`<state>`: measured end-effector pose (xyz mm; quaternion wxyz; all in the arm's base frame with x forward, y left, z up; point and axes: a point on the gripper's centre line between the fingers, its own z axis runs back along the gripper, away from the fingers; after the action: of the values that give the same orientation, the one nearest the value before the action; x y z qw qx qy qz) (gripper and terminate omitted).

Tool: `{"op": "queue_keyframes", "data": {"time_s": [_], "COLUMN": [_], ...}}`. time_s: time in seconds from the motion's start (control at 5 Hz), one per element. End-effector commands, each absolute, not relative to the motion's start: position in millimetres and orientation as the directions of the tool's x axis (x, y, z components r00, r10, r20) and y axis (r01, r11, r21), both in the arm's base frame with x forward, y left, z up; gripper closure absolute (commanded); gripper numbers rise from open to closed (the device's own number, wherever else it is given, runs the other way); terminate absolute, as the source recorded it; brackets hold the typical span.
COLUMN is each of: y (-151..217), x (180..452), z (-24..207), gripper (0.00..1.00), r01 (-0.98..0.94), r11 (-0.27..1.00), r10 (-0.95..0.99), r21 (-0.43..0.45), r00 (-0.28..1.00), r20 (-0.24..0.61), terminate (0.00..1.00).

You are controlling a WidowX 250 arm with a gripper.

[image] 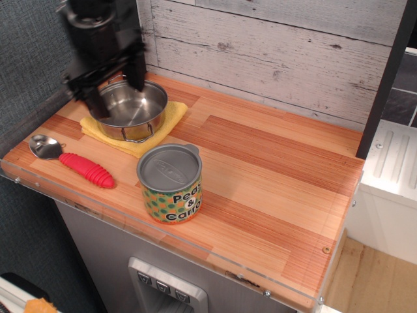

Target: Place the pot on the yellow cloth.

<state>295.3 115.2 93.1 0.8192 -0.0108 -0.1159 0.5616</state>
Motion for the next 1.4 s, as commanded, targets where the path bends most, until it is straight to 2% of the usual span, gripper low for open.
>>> {"op": "queue_keyframes", "data": {"time_s": [0.0, 0.2, 0.6, 1.0, 1.2], "y": [64.4, 29.4, -23.8, -60.5, -60.5], "x": [310.2, 317.3, 329.3, 338.1, 338.1], "z": [122.5, 118.7, 123.5, 123.9, 123.9], "gripper": [0.00, 0.00, 0.00, 0.00, 0.00], "r01": [-0.639, -0.510, -0.313, -0.211, -0.211], "r11": [0.763, 0.852, 0.946, 0.977, 0.977], "r10": [0.641, 0.523, 0.323, 0.210, 0.210], "r21": [-0.098, -0.116, -0.081, -0.020, -0.020], "r00": [0.729, 0.829, 0.913, 0.950, 0.950], "r20": [0.239, 0.197, 0.248, 0.232, 0.232], "terminate": [0.00, 0.00, 0.00, 0.00, 0.00]}}
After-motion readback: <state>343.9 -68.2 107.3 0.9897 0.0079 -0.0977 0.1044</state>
